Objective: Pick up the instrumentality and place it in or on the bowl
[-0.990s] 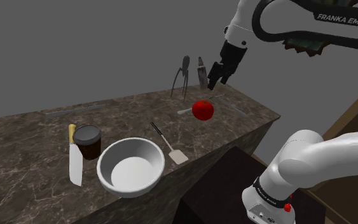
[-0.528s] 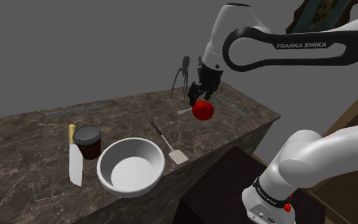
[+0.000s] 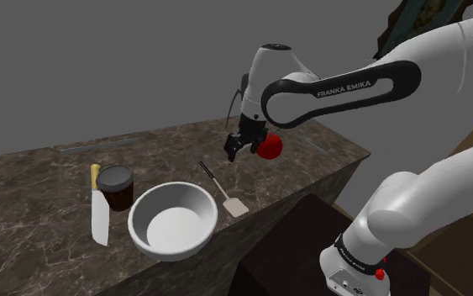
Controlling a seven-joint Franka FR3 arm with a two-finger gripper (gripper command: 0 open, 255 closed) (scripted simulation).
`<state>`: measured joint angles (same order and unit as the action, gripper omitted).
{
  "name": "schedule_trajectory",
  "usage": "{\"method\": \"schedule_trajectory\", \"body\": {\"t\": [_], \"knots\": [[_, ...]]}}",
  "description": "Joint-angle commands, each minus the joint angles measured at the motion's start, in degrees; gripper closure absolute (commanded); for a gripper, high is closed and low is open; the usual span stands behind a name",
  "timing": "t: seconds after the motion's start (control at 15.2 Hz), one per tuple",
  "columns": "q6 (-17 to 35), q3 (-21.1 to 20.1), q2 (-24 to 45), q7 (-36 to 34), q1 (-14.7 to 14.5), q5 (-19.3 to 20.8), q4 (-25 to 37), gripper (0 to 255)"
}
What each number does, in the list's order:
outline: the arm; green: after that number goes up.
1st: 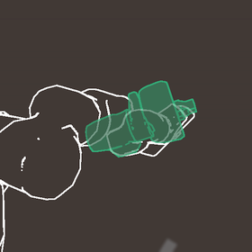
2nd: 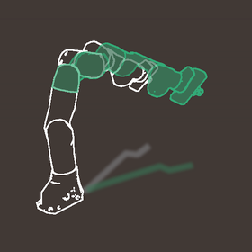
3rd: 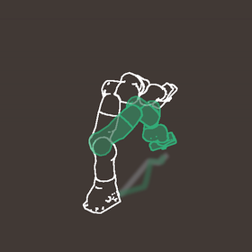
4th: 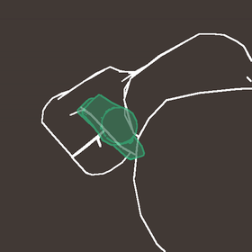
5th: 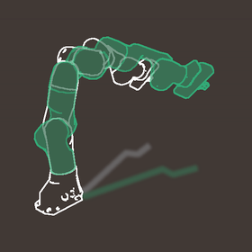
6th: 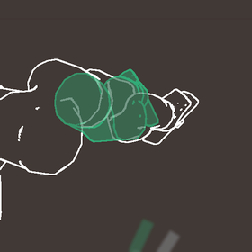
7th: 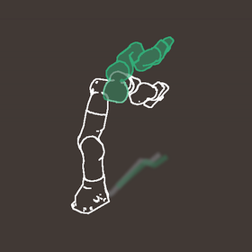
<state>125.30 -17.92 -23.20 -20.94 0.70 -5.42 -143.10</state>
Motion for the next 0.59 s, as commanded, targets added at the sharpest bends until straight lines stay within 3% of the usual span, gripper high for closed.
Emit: {"method": "schedule_trajectory", "body": {"t": [0.0,0.4,0.53], "knots": [[3.7,-1.9,4.7,-3.1,0.3,0.6,0.7,0],[12.7,-5.8,18.0,-12.3,1.5,5.4,3.5,0],[14.4,-5.9,19.3,-12.9,1.6,6.2,3.1,0]]}}
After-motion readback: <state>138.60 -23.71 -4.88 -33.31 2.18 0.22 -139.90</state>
